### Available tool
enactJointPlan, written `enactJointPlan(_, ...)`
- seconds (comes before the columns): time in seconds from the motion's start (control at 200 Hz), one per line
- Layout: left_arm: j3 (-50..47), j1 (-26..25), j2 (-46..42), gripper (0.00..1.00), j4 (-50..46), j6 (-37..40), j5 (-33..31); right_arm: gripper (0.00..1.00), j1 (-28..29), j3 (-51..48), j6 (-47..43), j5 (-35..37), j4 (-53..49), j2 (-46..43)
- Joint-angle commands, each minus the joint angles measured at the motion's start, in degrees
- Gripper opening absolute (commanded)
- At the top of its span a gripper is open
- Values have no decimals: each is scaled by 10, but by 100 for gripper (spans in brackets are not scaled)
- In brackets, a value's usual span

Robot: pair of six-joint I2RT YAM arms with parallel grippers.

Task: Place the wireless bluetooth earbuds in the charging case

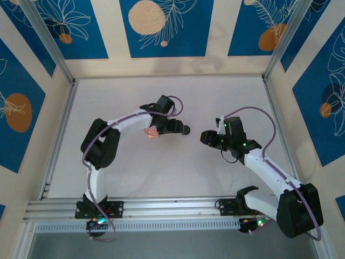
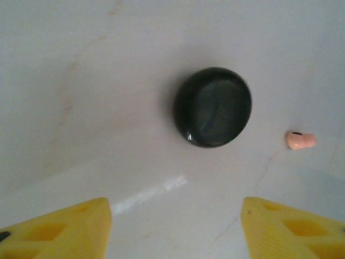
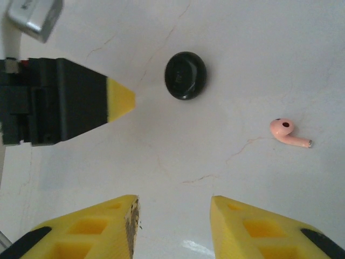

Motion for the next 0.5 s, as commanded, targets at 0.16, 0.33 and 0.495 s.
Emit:
enactJointPlan(0.16, 48, 3, -38, 89, -168, -66, -236, 42, -5, 2, -8, -29, 32, 17)
enactJointPlan(0.33, 117, 3, 13, 92, -232, -51, -275, 43, -8, 3, -11, -39, 39, 20)
enactJointPlan(0.495, 161, 3, 67, 94, -283, -49, -292, 43, -12, 3, -13, -50, 39, 20)
